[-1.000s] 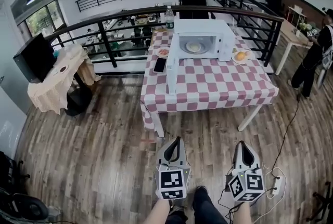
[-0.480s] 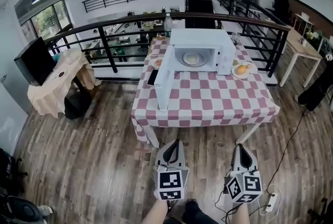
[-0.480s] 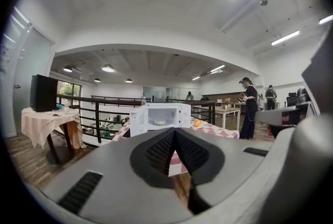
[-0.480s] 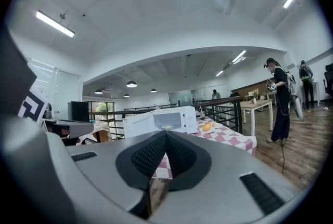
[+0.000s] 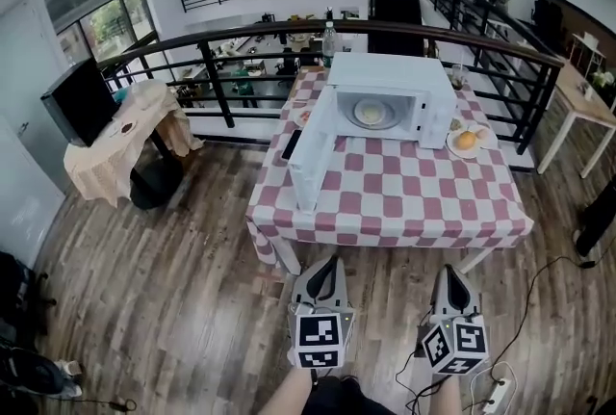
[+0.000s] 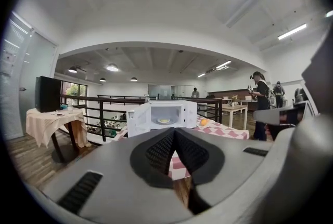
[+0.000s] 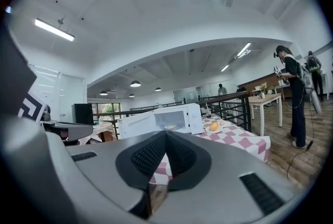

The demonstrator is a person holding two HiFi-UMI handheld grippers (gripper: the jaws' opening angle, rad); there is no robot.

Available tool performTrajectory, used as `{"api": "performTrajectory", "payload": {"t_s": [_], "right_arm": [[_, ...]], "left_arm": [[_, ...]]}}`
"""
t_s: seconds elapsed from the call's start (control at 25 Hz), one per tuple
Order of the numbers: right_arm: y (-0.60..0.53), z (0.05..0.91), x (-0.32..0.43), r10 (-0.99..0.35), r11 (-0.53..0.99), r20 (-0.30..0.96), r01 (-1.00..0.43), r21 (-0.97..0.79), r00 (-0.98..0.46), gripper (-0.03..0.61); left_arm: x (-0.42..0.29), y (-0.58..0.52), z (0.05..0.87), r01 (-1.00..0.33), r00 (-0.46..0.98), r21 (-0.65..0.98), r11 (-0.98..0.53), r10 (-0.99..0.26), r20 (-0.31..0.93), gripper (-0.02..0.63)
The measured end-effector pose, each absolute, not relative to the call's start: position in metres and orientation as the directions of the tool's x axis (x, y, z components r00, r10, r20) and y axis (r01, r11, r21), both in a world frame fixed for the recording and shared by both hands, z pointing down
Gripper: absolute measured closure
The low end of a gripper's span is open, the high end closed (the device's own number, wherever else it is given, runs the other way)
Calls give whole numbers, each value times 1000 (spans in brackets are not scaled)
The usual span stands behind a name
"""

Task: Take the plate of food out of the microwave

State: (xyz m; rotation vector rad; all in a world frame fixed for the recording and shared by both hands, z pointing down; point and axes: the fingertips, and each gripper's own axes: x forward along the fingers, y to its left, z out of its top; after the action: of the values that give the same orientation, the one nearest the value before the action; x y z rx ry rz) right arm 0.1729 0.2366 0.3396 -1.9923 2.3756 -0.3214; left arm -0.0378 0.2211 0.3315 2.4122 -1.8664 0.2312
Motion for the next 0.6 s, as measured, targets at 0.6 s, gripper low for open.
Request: {"api": "performTrajectory", "payload": {"t_s": [0.6], "right_arm": [[169,353,181,-973,166,128,-968,-187,-191,584]], "left_arm": [[-29,152,351,-971,228,-20,-237,-951,211,584]]}}
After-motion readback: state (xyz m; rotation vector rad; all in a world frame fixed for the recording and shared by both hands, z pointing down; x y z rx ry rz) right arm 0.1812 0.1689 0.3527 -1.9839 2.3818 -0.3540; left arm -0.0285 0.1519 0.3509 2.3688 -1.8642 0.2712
